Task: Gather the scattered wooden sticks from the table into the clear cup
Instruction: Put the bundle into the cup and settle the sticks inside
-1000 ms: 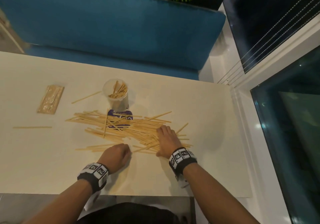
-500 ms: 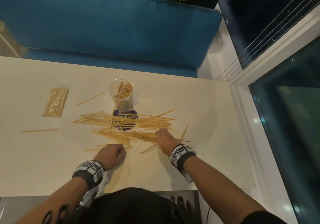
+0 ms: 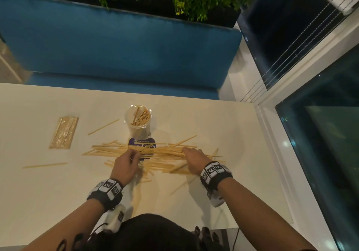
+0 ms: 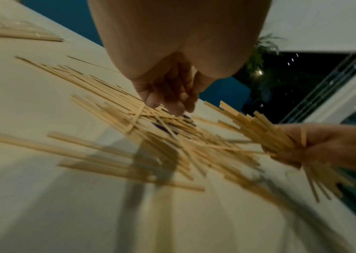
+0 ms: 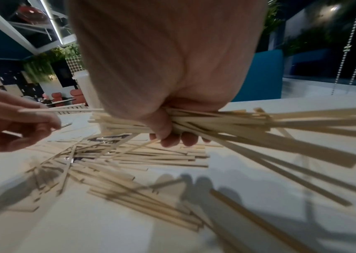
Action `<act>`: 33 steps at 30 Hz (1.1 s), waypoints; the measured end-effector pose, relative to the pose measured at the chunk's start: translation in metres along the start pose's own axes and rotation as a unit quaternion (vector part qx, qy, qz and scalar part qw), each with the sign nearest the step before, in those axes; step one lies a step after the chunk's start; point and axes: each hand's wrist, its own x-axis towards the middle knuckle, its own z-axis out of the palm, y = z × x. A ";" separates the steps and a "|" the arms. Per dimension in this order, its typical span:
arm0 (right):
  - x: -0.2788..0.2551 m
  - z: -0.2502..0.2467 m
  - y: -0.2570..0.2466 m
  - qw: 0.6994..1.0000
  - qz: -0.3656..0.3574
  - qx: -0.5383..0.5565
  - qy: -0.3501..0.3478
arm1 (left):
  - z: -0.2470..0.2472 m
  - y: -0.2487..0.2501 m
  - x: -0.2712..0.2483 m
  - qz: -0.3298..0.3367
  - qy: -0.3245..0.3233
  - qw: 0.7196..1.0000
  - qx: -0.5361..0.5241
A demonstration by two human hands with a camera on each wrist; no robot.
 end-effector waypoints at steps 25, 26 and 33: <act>0.058 -0.014 -0.043 0.995 -0.035 -0.085 0.029 | 0.036 0.045 0.036 -0.248 -0.090 0.937 -0.230; 0.059 -0.015 -0.044 0.997 -0.028 -0.068 0.028 | 0.035 0.040 0.038 -0.249 -0.083 0.939 -0.224; 0.068 -0.016 -0.044 1.000 -0.019 0.004 0.013 | 0.024 0.043 0.044 -0.281 -0.054 0.911 -0.297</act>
